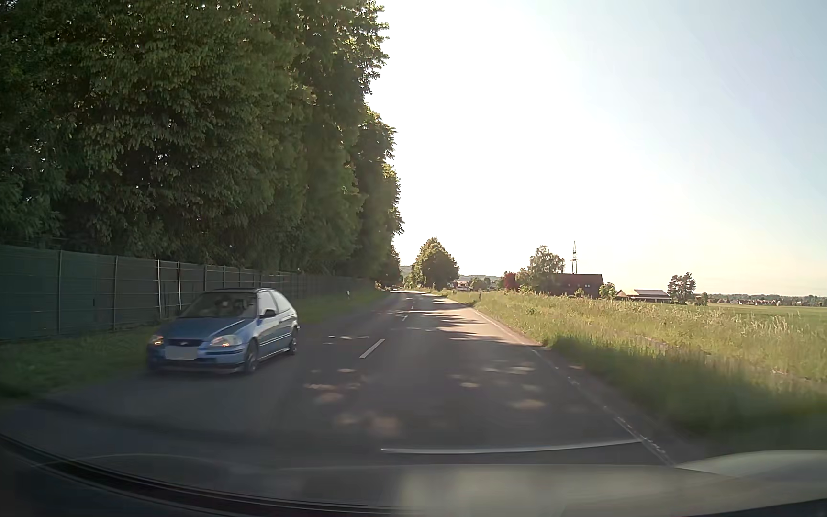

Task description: Follow the waypoints while adhering to traffic rules and regulations

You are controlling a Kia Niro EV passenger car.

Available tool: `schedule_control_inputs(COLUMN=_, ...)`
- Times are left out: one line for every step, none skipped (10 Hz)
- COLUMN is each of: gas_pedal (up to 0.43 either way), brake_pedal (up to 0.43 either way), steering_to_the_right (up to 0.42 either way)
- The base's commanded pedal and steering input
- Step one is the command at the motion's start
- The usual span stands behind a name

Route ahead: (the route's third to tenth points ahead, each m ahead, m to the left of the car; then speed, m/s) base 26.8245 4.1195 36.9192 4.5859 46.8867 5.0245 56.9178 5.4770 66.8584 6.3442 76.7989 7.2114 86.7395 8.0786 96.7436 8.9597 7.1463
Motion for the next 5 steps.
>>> schedule_control_inputs(gas_pedal=0.35, brake_pedal=0.006, steering_to_the_right=-0.009)
schedule_control_inputs(gas_pedal=0.35, brake_pedal=0.006, steering_to_the_right=-0.009)
schedule_control_inputs(gas_pedal=0.35, brake_pedal=0.006, steering_to_the_right=-0.009)
schedule_control_inputs(gas_pedal=0.35, brake_pedal=0.006, steering_to_the_right=-0.009)
schedule_control_inputs(gas_pedal=0.35, brake_pedal=0.006, steering_to_the_right=-0.009)
